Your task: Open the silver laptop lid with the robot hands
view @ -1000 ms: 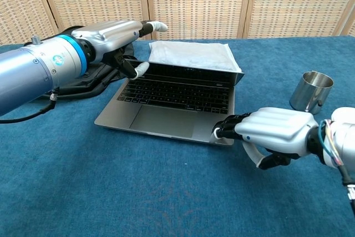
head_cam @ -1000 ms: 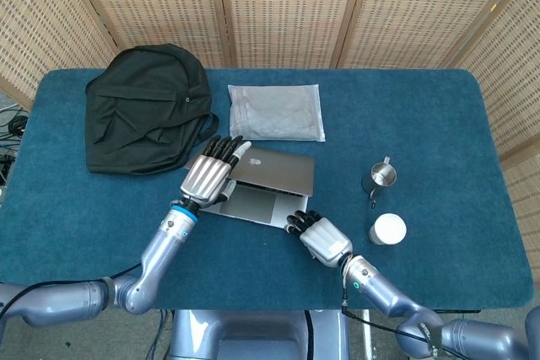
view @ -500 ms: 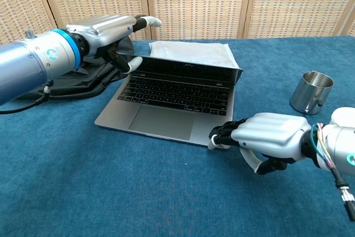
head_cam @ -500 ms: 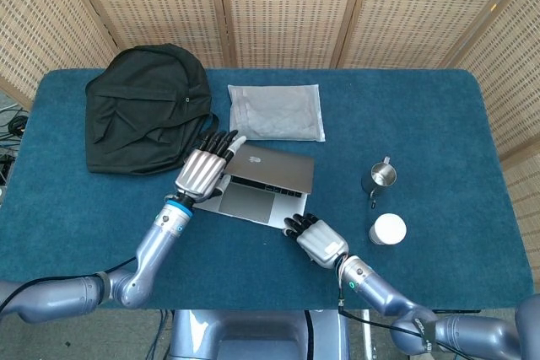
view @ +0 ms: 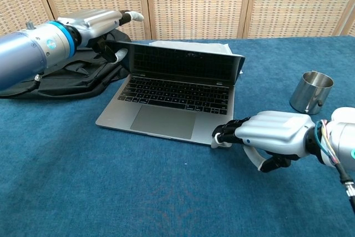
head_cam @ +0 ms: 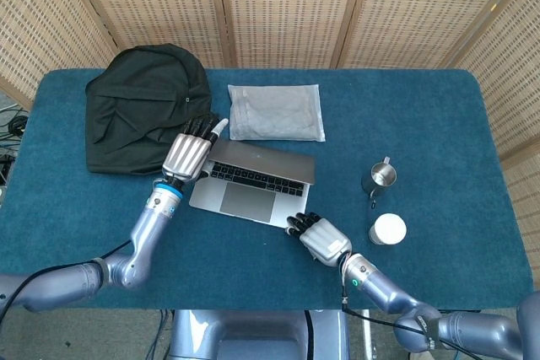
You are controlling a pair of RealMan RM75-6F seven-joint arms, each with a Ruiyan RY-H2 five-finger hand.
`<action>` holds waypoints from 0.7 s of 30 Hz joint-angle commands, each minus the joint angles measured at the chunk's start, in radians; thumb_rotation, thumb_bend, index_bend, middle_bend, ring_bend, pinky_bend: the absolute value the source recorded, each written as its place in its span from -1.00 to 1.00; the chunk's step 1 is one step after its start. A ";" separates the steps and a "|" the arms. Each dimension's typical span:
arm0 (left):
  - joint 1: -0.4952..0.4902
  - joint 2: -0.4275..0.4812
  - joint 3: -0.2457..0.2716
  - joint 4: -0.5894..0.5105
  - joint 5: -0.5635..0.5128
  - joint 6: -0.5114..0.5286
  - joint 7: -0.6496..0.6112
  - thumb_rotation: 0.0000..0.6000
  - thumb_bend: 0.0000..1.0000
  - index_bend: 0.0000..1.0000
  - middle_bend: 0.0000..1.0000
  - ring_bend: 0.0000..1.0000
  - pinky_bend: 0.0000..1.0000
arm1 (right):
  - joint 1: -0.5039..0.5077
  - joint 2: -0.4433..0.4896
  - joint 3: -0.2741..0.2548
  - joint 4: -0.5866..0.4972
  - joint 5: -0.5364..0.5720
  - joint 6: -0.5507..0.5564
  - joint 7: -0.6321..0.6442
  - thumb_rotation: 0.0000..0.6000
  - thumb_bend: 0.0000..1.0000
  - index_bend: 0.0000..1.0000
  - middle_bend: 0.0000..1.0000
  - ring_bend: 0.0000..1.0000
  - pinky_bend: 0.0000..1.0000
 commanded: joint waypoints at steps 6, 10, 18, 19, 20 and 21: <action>-0.057 -0.026 -0.050 0.099 -0.060 -0.046 -0.017 1.00 0.06 -1.00 -1.00 -1.00 -1.00 | 0.010 0.002 -0.014 0.002 -0.012 0.004 0.030 1.00 1.00 -0.76 -0.85 -0.91 -0.73; -0.088 -0.034 -0.070 0.131 -0.085 -0.062 -0.019 1.00 0.06 -1.00 -1.00 -1.00 -1.00 | 0.016 0.005 -0.021 0.005 -0.026 0.007 0.043 1.00 1.00 -0.76 -0.85 -0.91 -0.73; -0.148 -0.050 -0.104 0.197 -0.154 -0.081 0.018 1.00 0.04 -1.00 -1.00 -1.00 -1.00 | 0.026 0.014 -0.030 0.004 -0.045 0.009 0.066 1.00 1.00 -0.76 -0.85 -0.91 -0.73; -0.155 -0.052 -0.109 0.204 -0.163 -0.083 0.023 1.00 0.03 -1.00 -1.00 -1.00 -1.00 | 0.027 0.015 -0.031 0.004 -0.047 0.009 0.067 1.00 1.00 -0.76 -0.85 -0.91 -0.73; -0.166 -0.055 -0.117 0.216 -0.176 -0.085 0.028 1.00 0.03 -1.00 -1.00 -1.00 -1.00 | 0.029 0.016 -0.032 0.004 -0.049 0.009 0.069 1.00 1.00 -0.76 -0.85 -0.91 -0.73; -0.173 -0.057 -0.122 0.223 -0.184 -0.087 0.031 1.00 0.02 -1.00 -1.00 -1.00 -1.00 | 0.031 0.017 -0.032 0.004 -0.050 0.008 0.071 1.00 1.00 -0.76 -0.85 -0.91 -0.73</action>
